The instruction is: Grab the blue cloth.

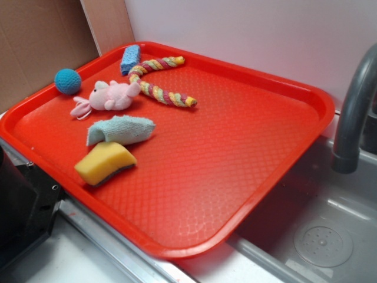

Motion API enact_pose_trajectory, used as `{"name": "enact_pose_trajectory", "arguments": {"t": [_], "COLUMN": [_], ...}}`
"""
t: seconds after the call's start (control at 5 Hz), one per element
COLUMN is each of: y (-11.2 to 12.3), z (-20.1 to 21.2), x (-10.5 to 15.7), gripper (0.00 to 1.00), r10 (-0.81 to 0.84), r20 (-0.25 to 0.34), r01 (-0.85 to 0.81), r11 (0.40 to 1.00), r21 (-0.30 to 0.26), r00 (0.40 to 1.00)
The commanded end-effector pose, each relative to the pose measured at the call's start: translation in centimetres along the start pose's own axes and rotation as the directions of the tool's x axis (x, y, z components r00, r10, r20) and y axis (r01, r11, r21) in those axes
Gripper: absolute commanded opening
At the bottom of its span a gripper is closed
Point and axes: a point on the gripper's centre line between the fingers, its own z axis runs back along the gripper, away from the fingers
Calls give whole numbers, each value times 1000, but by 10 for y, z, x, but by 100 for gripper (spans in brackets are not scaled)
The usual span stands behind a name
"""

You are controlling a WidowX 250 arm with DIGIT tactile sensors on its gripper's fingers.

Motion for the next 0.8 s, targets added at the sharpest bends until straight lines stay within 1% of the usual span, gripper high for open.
{"name": "enact_pose_trajectory", "arguments": {"t": [0.0, 0.2, 0.4, 0.6], "y": [0, 36, 35, 28], "z": [0, -51, -106, -158], "x": [0, 18, 33, 46], "gripper": [100, 100, 100, 100], "r10": [0, 243, 416, 447], "r20": [0, -110, -142, -133], "r01": [0, -231, -410, -436], "r11": [1000, 967, 909, 894], "r21": [0, 112, 70, 104], "r00": [1000, 964, 898, 885]}}
